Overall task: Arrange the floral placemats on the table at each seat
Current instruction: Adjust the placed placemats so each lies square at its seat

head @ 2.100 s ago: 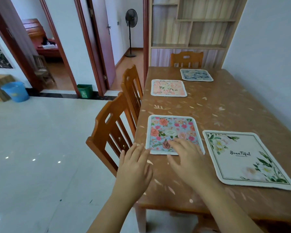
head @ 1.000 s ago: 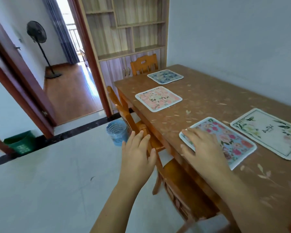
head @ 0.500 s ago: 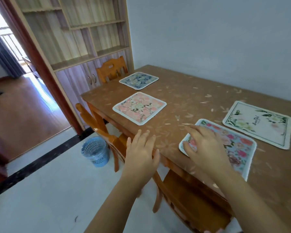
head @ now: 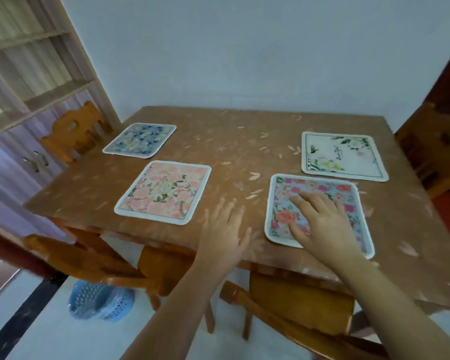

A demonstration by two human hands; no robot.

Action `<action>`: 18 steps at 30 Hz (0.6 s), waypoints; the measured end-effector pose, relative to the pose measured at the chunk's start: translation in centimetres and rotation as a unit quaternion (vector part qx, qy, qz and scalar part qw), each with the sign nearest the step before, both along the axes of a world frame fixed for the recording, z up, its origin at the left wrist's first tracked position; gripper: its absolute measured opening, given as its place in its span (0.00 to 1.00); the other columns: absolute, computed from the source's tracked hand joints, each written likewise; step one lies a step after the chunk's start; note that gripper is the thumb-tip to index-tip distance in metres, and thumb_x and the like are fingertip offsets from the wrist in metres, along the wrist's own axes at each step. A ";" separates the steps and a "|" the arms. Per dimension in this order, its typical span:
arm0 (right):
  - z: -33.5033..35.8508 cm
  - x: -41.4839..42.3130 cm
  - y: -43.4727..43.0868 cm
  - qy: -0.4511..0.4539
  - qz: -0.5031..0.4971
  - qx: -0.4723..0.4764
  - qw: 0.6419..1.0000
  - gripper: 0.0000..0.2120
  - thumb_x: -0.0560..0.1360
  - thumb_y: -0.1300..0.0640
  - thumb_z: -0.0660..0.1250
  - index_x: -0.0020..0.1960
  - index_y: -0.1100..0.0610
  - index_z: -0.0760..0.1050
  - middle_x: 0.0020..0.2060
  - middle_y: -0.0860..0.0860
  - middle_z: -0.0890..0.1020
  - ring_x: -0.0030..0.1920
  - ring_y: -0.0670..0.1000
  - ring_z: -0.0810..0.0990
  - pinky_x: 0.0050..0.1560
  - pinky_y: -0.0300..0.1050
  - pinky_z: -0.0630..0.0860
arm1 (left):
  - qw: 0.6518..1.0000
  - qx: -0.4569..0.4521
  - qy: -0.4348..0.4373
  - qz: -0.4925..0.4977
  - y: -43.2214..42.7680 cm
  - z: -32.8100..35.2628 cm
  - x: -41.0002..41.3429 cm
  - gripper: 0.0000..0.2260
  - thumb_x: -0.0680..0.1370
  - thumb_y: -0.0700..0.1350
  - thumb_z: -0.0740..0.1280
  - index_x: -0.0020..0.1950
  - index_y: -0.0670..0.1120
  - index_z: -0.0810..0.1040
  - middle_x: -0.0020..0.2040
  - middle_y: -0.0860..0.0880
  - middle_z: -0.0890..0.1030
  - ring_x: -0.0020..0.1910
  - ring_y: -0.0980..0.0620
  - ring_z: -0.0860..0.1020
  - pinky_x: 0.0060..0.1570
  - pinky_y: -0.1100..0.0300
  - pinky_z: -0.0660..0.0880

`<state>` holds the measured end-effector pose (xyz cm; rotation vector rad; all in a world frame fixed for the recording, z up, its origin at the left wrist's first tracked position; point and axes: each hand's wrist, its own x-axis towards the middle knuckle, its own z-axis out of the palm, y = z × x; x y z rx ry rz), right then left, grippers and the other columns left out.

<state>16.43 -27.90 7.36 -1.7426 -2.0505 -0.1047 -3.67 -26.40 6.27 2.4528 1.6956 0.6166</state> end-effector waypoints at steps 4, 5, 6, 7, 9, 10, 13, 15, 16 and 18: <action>-2.2 1.7 0.3 -0.008 -0.062 -0.039 0.997 0.21 0.67 0.56 0.73 0.57 0.62 0.76 0.56 0.62 0.79 0.56 0.64 0.76 0.53 0.67 0.72 | 0.997 -0.023 0.029 -0.074 3.5 -1.7 1.2 0.22 0.78 0.52 0.57 0.71 0.48 0.62 0.74 0.48 0.60 0.73 0.50 0.51 0.70 0.49 0.45; -2.8 2.3 0.4 -0.007 -0.077 -0.048 0.996 0.21 0.67 0.56 0.74 0.57 0.62 0.76 0.56 0.62 0.79 0.56 0.64 0.76 0.53 0.67 0.72 | 0.995 -0.032 0.030 -0.086 4.2 -2.2 1.7 0.22 0.78 0.52 0.57 0.71 0.48 0.61 0.74 0.48 0.59 0.73 0.51 0.51 0.70 0.49 0.44; -3.4 3.0 0.6 -0.005 -0.091 -0.055 0.994 0.21 0.67 0.56 0.74 0.57 0.63 0.76 0.56 0.62 0.79 0.56 0.63 0.76 0.53 0.67 0.72 | 0.994 -0.040 0.029 -0.096 4.9 -2.9 2.2 0.22 0.78 0.53 0.58 0.71 0.48 0.61 0.74 0.48 0.59 0.73 0.51 0.51 0.70 0.49 0.45; -3.9 3.8 0.8 -0.003 -0.104 -0.059 0.993 0.21 0.66 0.57 0.74 0.57 0.63 0.76 0.55 0.62 0.79 0.56 0.63 0.77 0.53 0.66 0.72 | 0.993 -0.046 0.031 -0.106 5.6 -3.7 2.8 0.22 0.78 0.53 0.58 0.71 0.49 0.61 0.74 0.49 0.59 0.73 0.50 0.51 0.70 0.48 0.45; -5.4 5.6 1.4 0.003 -0.123 -0.067 0.990 0.22 0.65 0.56 0.75 0.57 0.63 0.76 0.55 0.62 0.79 0.56 0.63 0.77 0.53 0.66 0.71 | 0.990 -0.057 0.043 -0.123 6.9 -5.5 3.8 0.23 0.78 0.54 0.58 0.71 0.49 0.61 0.74 0.48 0.59 0.73 0.50 0.51 0.70 0.47 0.47; -6.2 6.4 1.8 0.004 -0.126 -0.073 0.989 0.23 0.65 0.56 0.76 0.57 0.62 0.76 0.55 0.62 0.79 0.57 0.63 0.76 0.54 0.66 0.70 | 0.989 -0.065 0.046 -0.127 7.6 -6.3 4.4 0.23 0.78 0.54 0.59 0.71 0.48 0.61 0.74 0.48 0.59 0.73 0.50 0.51 0.70 0.46 0.49; -8.9 9.2 2.7 -0.005 -0.132 -0.105 0.986 0.26 0.67 0.52 0.73 0.61 0.60 0.73 0.61 0.60 0.76 0.62 0.61 0.72 0.58 0.67 0.67 | 0.986 -0.104 0.046 -0.125 9.4 -8.7 6.1 0.25 0.77 0.55 0.60 0.71 0.47 0.61 0.74 0.47 0.59 0.73 0.48 0.52 0.70 0.44 0.53; -10.9 10.7 3.0 -0.009 -0.132 -0.133 0.982 0.27 0.69 0.48 0.71 0.64 0.57 0.70 0.65 0.57 0.73 0.66 0.59 0.68 0.61 0.66 0.63 | 0.983 -0.119 0.062 -0.128 10.3 -10.4 7.2 0.26 0.76 0.57 0.60 0.71 0.48 0.61 0.73 0.46 0.60 0.72 0.47 0.55 0.68 0.42 0.57; -11.8 11.5 3.1 -0.009 -0.136 -0.145 0.980 0.28 0.70 0.46 0.69 0.65 0.56 0.69 0.66 0.56 0.71 0.67 0.58 0.66 0.62 0.65 0.62 | 0.982 -0.116 0.072 -0.131 10.6 -11.2 7.7 0.27 0.76 0.58 0.60 0.71 0.48 0.61 0.73 0.46 0.61 0.72 0.47 0.56 0.67 0.42 0.58; -13.6 12.7 3.1 -0.012 -0.141 -0.176 0.974 0.29 0.71 0.42 0.66 0.68 0.53 0.65 0.68 0.54 0.68 0.68 0.56 0.63 0.64 0.65 0.61 | 0.981 -0.122 0.078 -0.130 10.8 -12.8 8.5 0.28 0.75 0.60 0.60 0.71 0.47 0.62 0.72 0.46 0.62 0.71 0.46 0.57 0.65 0.41 0.60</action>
